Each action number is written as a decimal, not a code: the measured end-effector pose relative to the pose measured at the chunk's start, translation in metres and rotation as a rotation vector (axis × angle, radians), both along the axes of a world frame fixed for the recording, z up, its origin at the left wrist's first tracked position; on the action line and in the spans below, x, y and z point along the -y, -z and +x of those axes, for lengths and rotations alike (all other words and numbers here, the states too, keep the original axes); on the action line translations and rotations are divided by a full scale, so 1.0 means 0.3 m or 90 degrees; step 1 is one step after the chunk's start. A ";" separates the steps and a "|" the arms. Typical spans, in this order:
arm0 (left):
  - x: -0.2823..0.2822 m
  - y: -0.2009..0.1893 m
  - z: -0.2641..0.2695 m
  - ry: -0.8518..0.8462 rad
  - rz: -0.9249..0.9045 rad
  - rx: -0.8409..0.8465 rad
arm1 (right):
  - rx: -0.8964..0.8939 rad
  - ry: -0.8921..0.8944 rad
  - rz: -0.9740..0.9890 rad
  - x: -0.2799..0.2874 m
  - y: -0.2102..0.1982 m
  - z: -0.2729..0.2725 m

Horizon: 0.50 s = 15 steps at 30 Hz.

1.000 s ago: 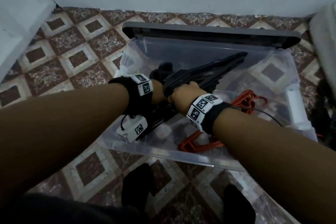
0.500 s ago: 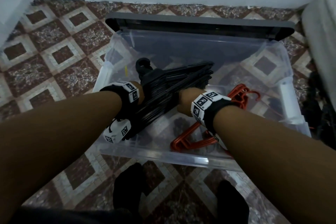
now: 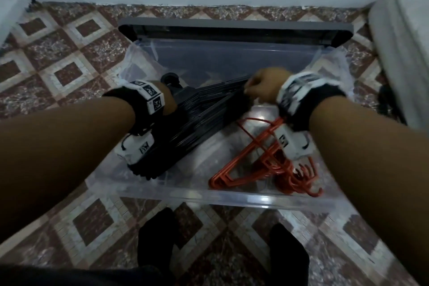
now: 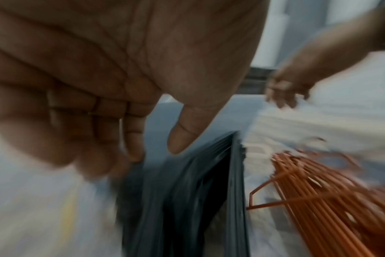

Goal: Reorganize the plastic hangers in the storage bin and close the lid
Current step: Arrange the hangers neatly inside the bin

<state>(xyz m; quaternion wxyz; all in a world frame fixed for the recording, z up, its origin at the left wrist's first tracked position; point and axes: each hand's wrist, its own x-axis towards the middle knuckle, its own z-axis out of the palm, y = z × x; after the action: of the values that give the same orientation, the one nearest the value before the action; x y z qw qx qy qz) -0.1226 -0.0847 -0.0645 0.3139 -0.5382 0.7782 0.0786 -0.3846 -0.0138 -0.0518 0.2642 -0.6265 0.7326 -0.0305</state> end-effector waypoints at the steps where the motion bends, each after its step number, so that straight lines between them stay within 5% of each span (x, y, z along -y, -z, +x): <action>1: -0.004 -0.050 -0.021 0.013 -0.039 -0.044 | 0.001 0.052 -0.014 -0.013 -0.043 -0.091; 4: -0.054 -0.129 -0.122 0.121 -0.087 -0.119 | -0.024 0.194 -0.040 -0.095 -0.108 -0.324; 7: -0.212 -0.109 -0.292 0.207 0.016 -0.146 | 0.020 0.299 0.002 -0.175 -0.092 -0.425; 15: -0.453 0.118 -0.657 0.279 0.165 -0.100 | 0.098 0.288 0.014 -0.217 -0.088 -0.459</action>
<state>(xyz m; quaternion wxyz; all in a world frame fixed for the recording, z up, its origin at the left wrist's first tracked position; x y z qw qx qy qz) -0.3196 0.0512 -0.1000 0.3287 -0.3041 0.8816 0.1493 -0.5223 0.0514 -0.0253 0.3125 -0.4397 0.8321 -0.1289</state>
